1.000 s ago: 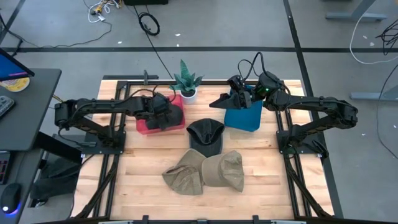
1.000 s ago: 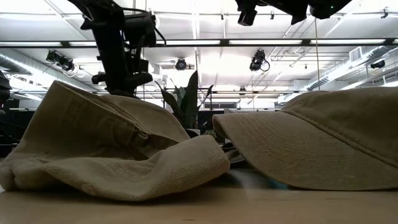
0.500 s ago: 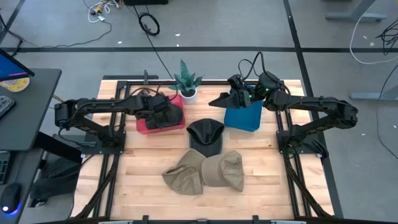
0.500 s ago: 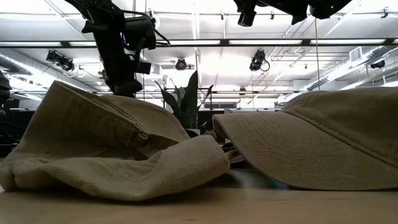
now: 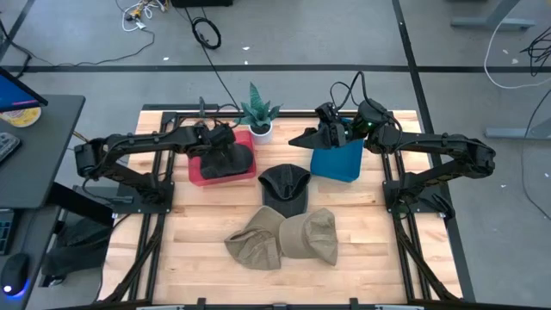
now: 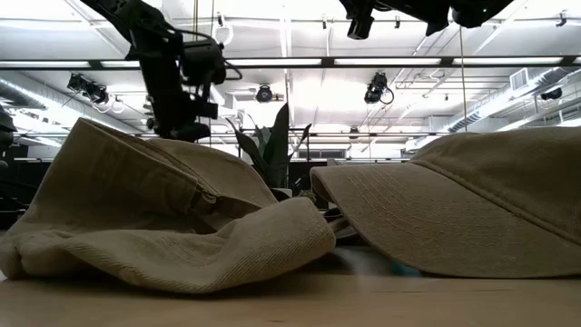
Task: Pick & Place hat
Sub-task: Put the right black cap into the red bin, then put the black cap into the red bin
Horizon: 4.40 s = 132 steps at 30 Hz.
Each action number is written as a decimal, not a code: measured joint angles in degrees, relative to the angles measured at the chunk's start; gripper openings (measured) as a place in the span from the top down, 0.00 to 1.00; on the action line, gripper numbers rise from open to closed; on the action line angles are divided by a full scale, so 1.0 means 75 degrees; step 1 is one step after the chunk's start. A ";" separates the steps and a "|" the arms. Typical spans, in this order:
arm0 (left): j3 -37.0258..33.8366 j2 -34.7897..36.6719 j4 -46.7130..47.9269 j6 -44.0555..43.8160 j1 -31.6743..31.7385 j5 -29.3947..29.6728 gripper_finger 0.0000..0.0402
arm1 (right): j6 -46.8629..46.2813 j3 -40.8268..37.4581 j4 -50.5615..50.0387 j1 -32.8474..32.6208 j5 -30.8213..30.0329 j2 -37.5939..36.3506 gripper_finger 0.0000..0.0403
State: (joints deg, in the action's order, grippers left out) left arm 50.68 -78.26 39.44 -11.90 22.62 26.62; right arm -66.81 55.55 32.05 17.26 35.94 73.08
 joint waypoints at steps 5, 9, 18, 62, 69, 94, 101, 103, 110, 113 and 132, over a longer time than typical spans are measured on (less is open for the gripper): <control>-0.0419 0.0000 -0.0201 -0.0987 0.0350 -0.0843 0.94 | 0.0003 0.0000 0.0000 0.0000 -0.0072 0.0001 0.25; -0.0626 0.0001 -0.0272 -0.1582 0.0616 -0.1162 0.94 | 0.0003 0.0000 0.0000 0.0000 -0.0075 0.0003 0.25; -0.0709 0.0003 -0.0674 -0.1925 0.1048 -0.1153 0.93 | 0.0003 0.0000 0.0000 0.0000 -0.0078 0.0003 0.25; 0.2321 0.2337 0.2161 -0.3231 0.0842 -0.2556 0.39 | -0.0032 0.0000 0.0361 0.0176 0.0684 0.0006 0.25; 0.2450 0.2527 0.1656 -0.4961 0.0158 -0.5055 0.40 | -0.0036 0.0000 0.0284 0.0306 0.1599 -0.0105 0.25; 0.2443 0.2321 0.1150 -0.5629 -0.3352 -0.0862 0.41 | 0.0062 -0.0578 -0.8434 -0.2190 -0.3840 -0.1677 0.31; 0.2432 0.2199 0.1165 -0.5118 -0.3352 -0.1110 0.41 | -0.1485 -0.2723 -0.6230 -0.2383 -0.4223 -0.1422 0.31; 0.2444 0.2175 0.1126 -0.4952 -0.3352 -0.1131 0.41 | -0.1792 -0.3251 -0.5442 -0.2388 -0.4417 -0.1335 0.31; 0.2438 0.2081 0.1132 -0.4711 -0.3341 -0.1168 0.41 | -0.1827 -0.3636 -0.4741 -0.2390 -0.4597 -0.0344 0.31; 0.2441 0.2073 0.1133 -0.4698 -0.3341 -0.1187 0.41 | -0.1805 -0.3468 -0.4302 -0.2396 -0.4729 0.0149 0.31; 0.2441 0.2063 0.1180 -0.4552 -0.3349 -0.1237 0.41 | -0.2122 -0.3060 -0.2408 -0.2451 -0.4933 0.2103 0.48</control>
State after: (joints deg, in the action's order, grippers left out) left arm 68.99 -62.78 48.29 -46.04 -2.50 17.34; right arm -82.72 32.60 13.99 -1.13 -1.06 88.85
